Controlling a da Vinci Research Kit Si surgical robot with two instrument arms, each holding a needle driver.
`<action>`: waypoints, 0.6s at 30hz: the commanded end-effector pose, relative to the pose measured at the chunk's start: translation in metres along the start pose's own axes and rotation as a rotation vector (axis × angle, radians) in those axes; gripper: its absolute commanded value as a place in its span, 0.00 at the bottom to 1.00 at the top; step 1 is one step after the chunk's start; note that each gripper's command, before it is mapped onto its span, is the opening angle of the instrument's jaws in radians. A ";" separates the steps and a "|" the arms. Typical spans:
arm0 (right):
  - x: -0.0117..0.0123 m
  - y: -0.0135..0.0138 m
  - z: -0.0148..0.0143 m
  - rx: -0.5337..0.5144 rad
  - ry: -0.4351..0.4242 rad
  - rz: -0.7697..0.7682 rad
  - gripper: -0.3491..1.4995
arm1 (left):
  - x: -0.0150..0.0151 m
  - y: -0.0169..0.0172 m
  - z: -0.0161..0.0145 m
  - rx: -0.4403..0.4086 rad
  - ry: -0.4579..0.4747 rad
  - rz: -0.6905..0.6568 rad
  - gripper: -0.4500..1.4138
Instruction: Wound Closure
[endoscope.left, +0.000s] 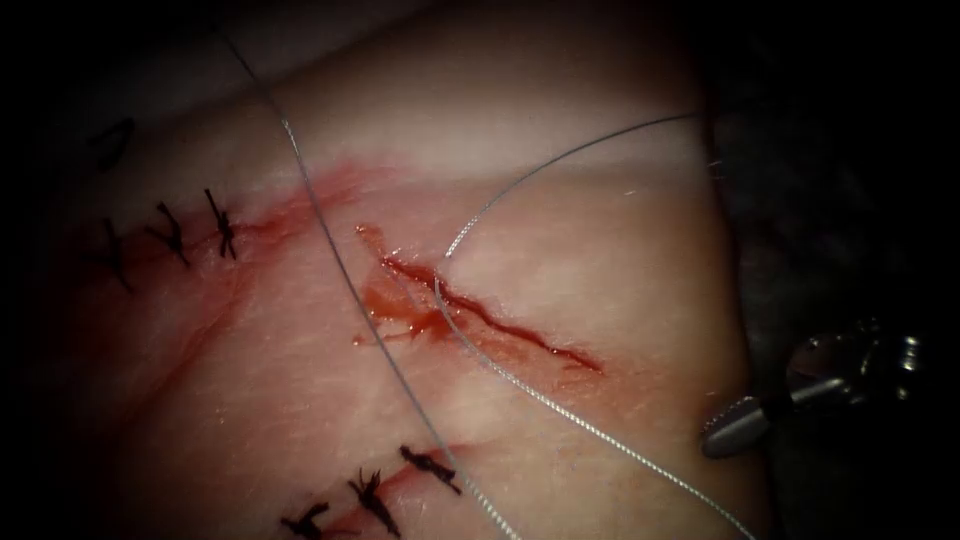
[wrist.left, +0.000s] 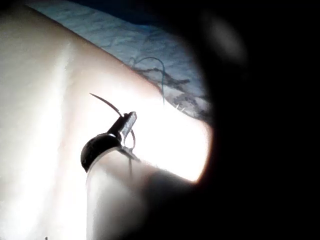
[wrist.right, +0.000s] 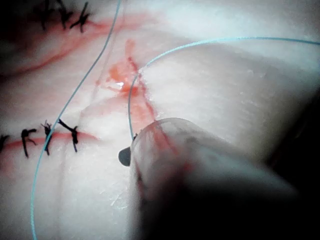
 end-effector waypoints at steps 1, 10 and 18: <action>0.0019 0.0011 0.0017 -0.064 0.040 -0.020 0.28 | -0.0010 -0.0003 0.0015 -0.034 -0.046 -0.052 0.00; 0.0051 0.0051 0.0057 -0.278 0.219 0.127 0.35 | -0.0076 0.0060 0.0060 -0.292 -0.337 -0.221 0.00; 0.0044 0.0054 0.0117 -0.232 0.127 0.196 0.68 | -0.0077 0.0070 0.0067 -0.282 -0.340 -0.271 0.00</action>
